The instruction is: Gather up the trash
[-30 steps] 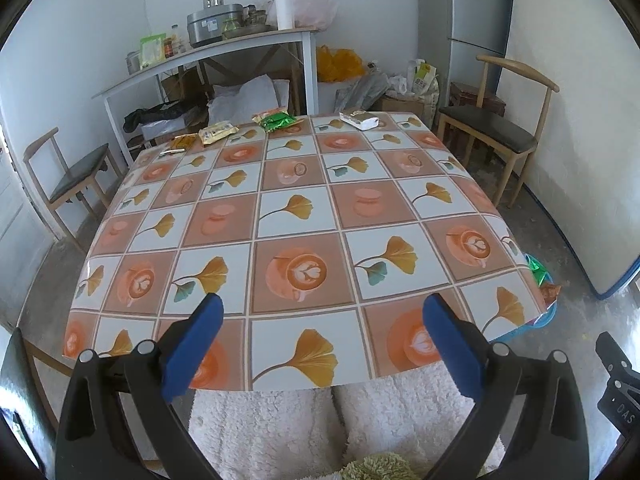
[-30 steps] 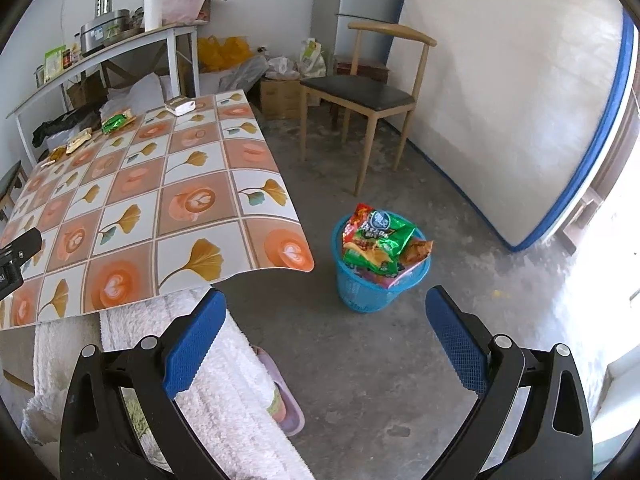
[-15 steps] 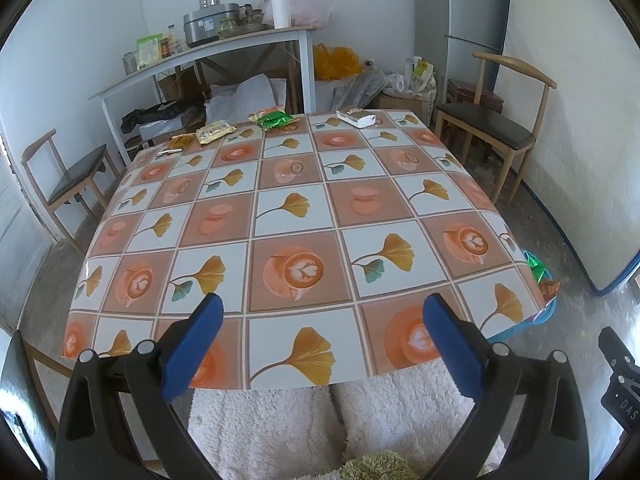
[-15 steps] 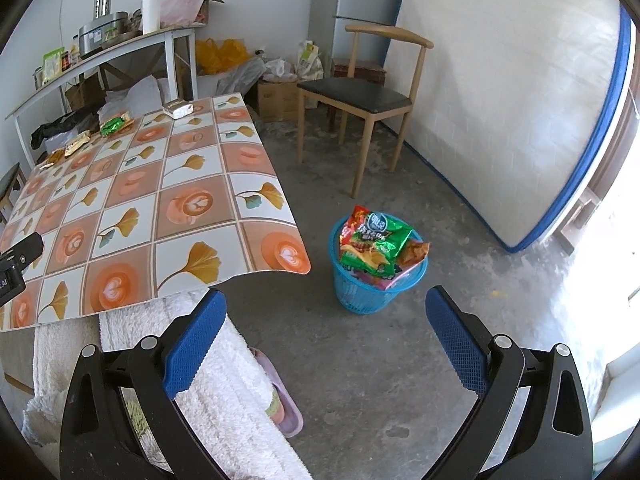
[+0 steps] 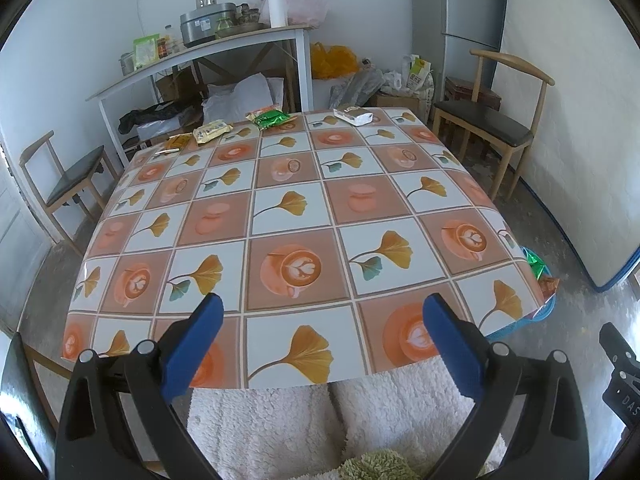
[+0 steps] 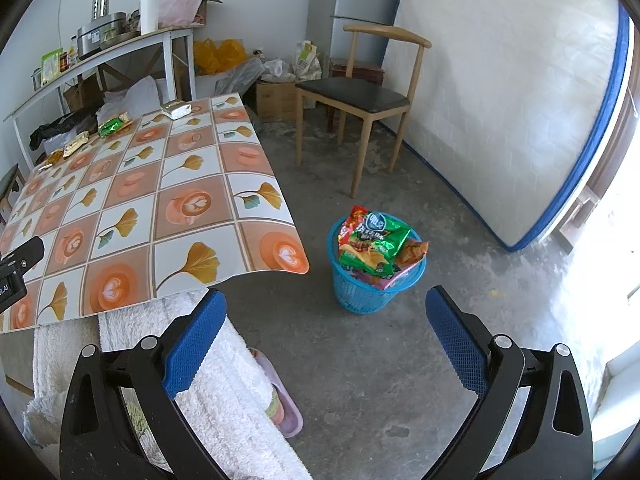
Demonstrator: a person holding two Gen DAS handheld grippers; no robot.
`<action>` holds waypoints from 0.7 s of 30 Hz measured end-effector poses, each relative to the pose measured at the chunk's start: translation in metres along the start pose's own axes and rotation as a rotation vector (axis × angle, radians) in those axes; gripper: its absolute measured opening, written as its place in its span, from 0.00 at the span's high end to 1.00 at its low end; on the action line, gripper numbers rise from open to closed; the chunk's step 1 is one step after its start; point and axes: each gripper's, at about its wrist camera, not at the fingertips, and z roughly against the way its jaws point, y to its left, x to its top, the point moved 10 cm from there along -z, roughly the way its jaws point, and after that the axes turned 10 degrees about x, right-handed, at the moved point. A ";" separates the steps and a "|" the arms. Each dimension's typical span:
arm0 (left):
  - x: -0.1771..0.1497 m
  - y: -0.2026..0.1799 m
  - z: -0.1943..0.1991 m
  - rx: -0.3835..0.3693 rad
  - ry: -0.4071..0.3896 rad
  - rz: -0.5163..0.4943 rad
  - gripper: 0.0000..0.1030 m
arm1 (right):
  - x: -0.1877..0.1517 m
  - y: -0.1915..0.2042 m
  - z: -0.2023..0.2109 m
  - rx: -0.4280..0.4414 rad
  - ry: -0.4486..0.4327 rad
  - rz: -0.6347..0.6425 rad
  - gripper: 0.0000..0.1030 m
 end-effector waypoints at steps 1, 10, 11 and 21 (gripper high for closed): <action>0.000 0.000 0.000 0.000 0.001 0.000 0.05 | 0.000 0.000 0.000 0.001 0.001 0.001 0.07; -0.002 0.000 0.000 -0.002 0.004 -0.001 0.05 | 0.000 0.000 0.000 0.001 0.001 0.000 0.07; -0.001 0.000 0.000 -0.002 0.003 -0.001 0.05 | 0.000 -0.001 0.000 0.001 0.001 0.000 0.07; -0.003 -0.001 0.000 -0.003 0.006 -0.002 0.05 | 0.000 -0.001 0.000 0.000 0.002 0.001 0.07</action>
